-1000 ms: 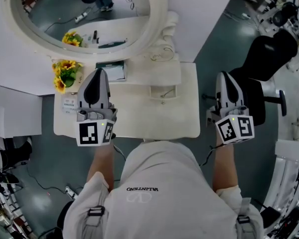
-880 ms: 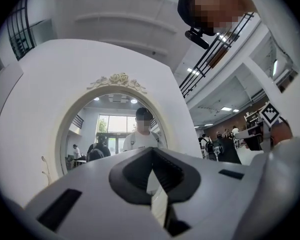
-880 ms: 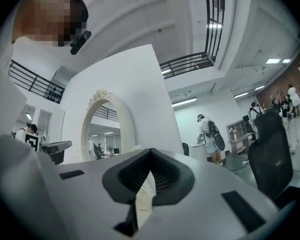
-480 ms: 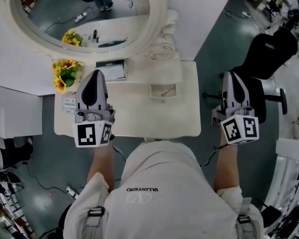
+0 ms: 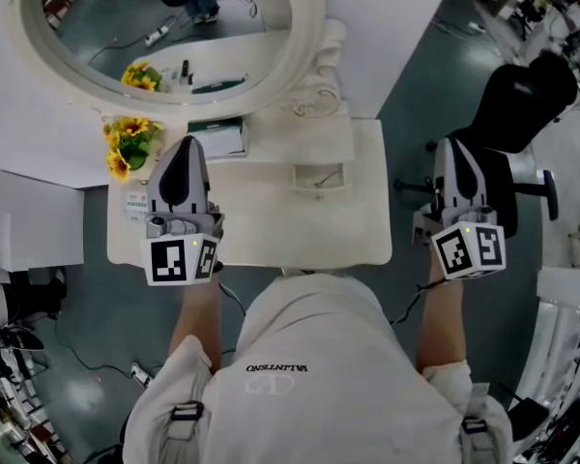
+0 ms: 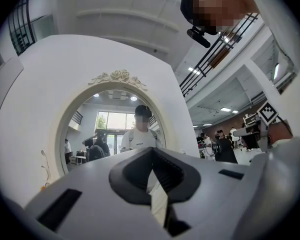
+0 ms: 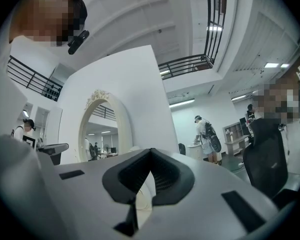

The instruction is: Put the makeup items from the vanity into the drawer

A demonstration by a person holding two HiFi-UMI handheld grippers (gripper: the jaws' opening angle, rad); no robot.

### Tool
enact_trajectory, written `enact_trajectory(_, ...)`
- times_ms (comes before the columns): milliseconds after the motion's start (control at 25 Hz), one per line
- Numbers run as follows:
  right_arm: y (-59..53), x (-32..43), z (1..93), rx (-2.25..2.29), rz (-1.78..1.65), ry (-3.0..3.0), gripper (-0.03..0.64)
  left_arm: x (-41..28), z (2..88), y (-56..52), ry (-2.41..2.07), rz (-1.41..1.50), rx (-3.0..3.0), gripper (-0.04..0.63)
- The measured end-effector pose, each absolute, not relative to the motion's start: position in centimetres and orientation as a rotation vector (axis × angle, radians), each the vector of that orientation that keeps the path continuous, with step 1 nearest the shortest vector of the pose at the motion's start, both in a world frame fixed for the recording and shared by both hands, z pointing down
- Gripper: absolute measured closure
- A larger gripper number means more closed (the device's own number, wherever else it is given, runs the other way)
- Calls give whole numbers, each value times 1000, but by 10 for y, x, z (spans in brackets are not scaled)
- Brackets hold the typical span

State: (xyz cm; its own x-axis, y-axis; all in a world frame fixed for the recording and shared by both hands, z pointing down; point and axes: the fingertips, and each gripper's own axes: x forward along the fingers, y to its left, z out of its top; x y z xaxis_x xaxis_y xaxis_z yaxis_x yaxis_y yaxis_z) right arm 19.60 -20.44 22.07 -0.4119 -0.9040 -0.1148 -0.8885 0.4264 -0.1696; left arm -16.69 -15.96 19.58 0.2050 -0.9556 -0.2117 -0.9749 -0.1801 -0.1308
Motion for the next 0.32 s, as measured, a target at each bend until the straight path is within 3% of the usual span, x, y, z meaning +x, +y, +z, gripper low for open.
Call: enact_trajectory(320, -202, 194, 221, -1587, -120, 2491, 607, -168, 197, -158, 1841, 119, -2246, 592)
